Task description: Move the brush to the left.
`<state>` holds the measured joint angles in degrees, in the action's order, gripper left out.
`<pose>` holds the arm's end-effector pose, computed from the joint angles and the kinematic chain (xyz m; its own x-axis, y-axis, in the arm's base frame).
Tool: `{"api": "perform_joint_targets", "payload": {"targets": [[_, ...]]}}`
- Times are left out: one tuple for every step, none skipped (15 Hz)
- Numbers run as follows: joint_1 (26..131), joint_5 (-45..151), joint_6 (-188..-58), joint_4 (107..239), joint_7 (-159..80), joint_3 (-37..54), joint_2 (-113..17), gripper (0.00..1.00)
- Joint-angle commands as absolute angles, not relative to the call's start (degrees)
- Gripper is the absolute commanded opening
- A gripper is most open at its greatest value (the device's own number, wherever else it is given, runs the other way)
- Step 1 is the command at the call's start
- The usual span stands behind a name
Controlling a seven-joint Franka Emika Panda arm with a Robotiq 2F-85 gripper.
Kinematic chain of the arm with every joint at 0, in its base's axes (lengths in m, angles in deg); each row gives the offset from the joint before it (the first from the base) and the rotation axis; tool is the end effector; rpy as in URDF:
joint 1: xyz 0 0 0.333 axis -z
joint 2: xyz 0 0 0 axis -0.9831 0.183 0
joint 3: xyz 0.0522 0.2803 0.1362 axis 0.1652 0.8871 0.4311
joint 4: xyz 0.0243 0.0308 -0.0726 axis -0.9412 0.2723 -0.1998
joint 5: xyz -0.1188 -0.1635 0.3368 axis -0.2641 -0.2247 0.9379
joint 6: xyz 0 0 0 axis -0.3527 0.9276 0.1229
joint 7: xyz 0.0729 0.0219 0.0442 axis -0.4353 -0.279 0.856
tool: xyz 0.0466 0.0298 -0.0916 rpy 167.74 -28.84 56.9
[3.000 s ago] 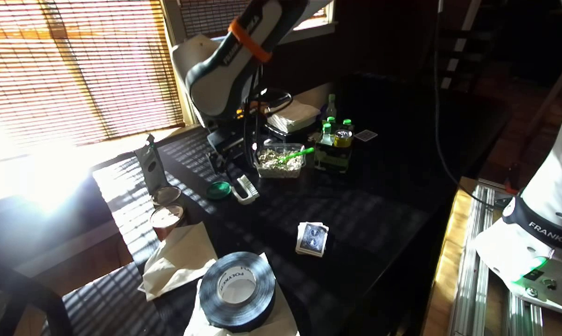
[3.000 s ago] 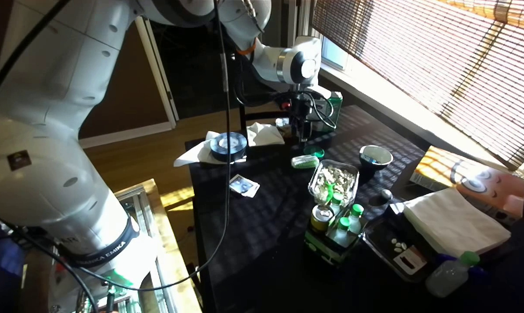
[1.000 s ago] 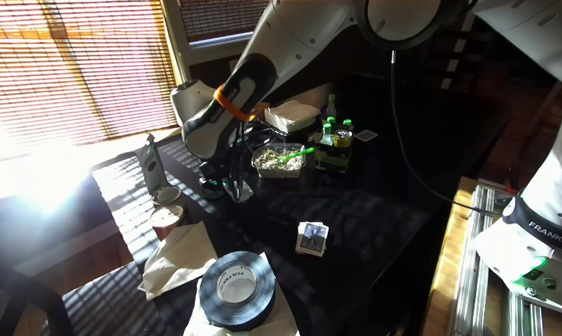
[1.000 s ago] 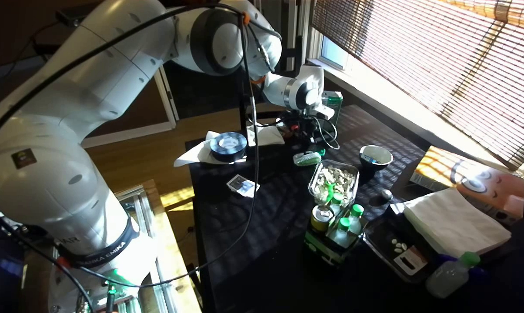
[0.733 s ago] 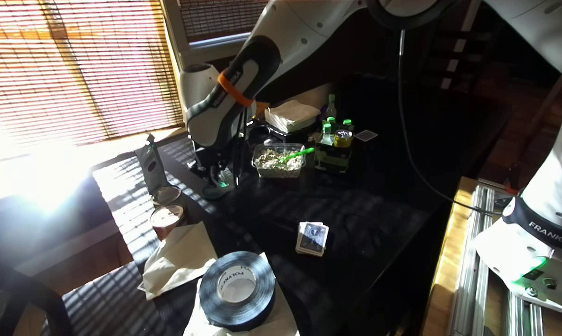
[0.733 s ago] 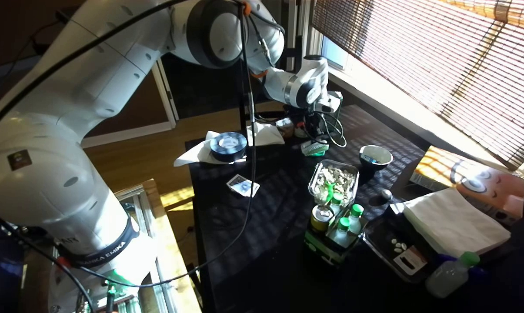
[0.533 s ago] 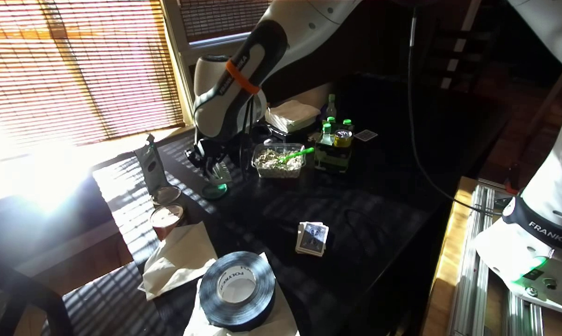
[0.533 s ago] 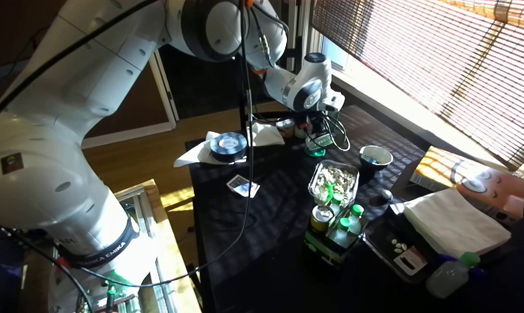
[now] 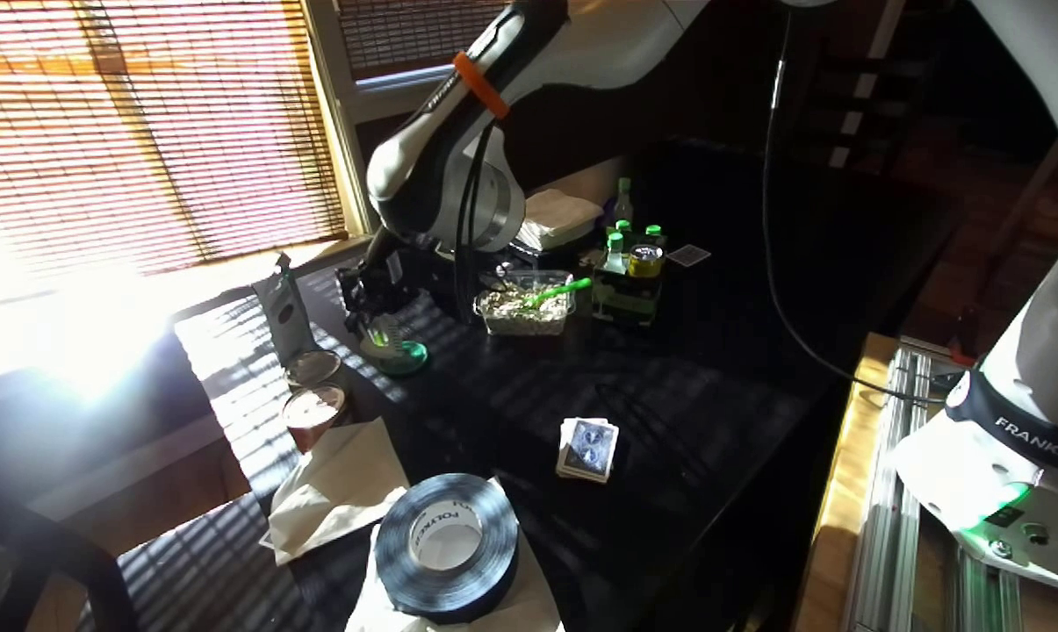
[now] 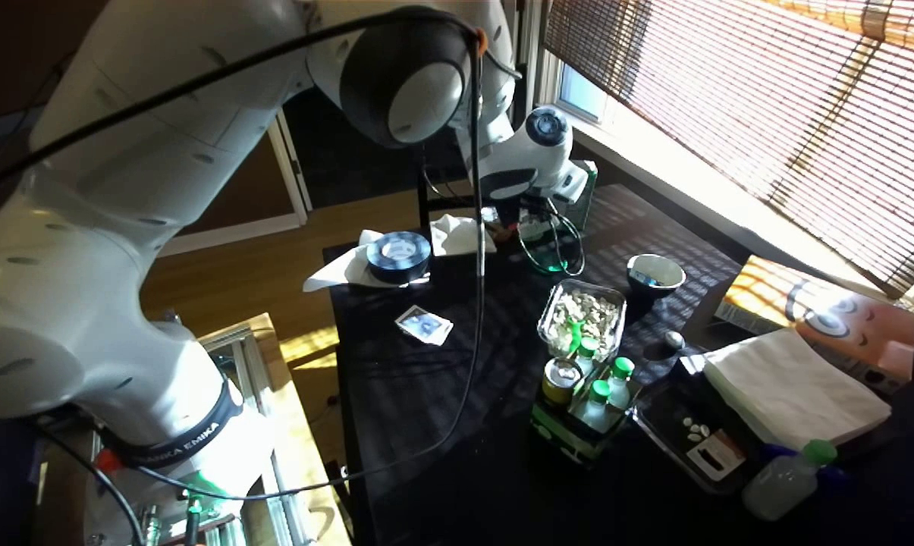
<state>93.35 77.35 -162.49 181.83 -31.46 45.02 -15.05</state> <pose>0.6756 0.1397 0.1754 0.9004 -0.3325 0.2807 -0.1334 -0.8249 -0.5493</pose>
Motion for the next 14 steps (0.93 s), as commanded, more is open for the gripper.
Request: {"api": "perform_joint_targets", "payload": {"targets": [[106.98, 77.67, -159.96, 186.99, -19.8, 59.96, -12.7, 0.04], [109.03, 77.04, -157.7, 188.06, -17.82, 61.85, -12.19, 0.04], [111.71, 76.71, -155.5, 189.1, -15.64, 64.17, -11.27, 0.04], [113.96, 76.8, -152.71, 189.92, -13.65, 65.78, -10.53, 0.04], [115.91, 77.3, -149.74, 191.08, -12.02, 66.93, -10.09, 0.04], [117.43, 77.81, -146.39, 192.0, -10.93, 67.39, -9.71, 0.04], [118.78, 78.15, -143.01, 192.84, -9.83, 67.62, -9.52, 0.04], [120.05, 78.45, -140.14, 193.53, -7.82, 68.2, -8.84, 0.04], [120.49, 78.53, -136.47, 193.7, -6.73, 67.84, -8.79, 0.04], [121.17, 78.67, -133.13, 193.55, -4.8, 67.86, -8.23, 0.04], [121.4, 78.97, -130.46, 193.29, -2.97, 67.63, -7.76, 0.04], [119.0, 79.97, -133.76, 192.86, -5.16, 65.54, -9.78, 0.04], [119.14, 80.15, -132.86, 192.83, -4.55, 65.29, -9.6, 0.18], [119.06, 80.16, -132.89, 192.74, -4.55, 65.01, -9.61, 0.18]]}}
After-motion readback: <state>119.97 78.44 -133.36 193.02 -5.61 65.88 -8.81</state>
